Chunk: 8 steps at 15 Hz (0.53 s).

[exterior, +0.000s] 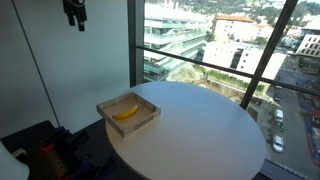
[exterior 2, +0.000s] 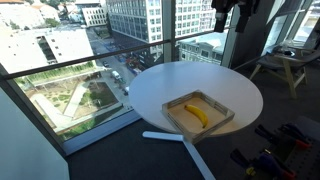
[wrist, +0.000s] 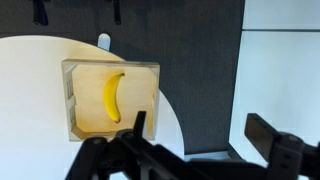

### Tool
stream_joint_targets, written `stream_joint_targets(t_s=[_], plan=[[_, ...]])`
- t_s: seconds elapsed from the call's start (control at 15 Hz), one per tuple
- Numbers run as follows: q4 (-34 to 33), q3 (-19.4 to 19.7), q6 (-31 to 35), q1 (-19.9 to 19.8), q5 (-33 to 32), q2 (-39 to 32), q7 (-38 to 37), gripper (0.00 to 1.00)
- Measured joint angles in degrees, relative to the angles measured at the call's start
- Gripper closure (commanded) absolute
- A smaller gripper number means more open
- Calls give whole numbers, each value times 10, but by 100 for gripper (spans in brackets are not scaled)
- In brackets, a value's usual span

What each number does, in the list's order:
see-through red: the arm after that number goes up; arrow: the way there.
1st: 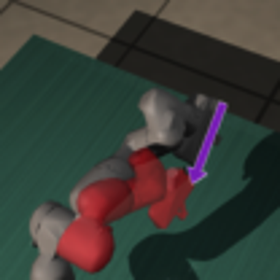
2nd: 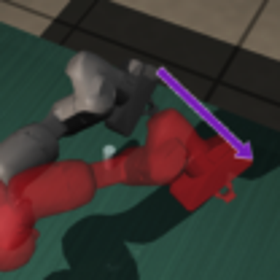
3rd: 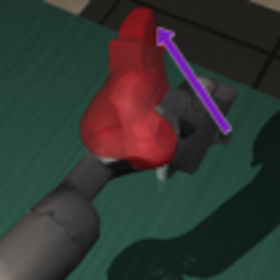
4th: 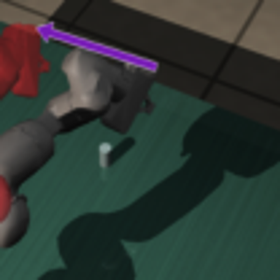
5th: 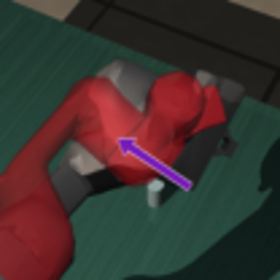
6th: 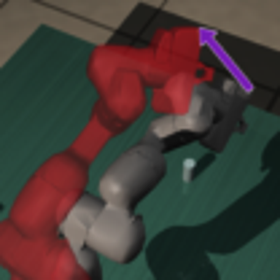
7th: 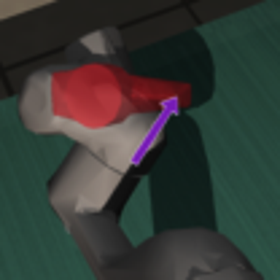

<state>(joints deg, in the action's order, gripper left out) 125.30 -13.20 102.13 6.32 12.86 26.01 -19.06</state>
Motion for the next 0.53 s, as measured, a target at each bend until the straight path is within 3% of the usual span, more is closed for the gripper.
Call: stream_joint_targets(t_s=[0.53], plan=[[10,11,25,-27,-20,-6,0,0]])
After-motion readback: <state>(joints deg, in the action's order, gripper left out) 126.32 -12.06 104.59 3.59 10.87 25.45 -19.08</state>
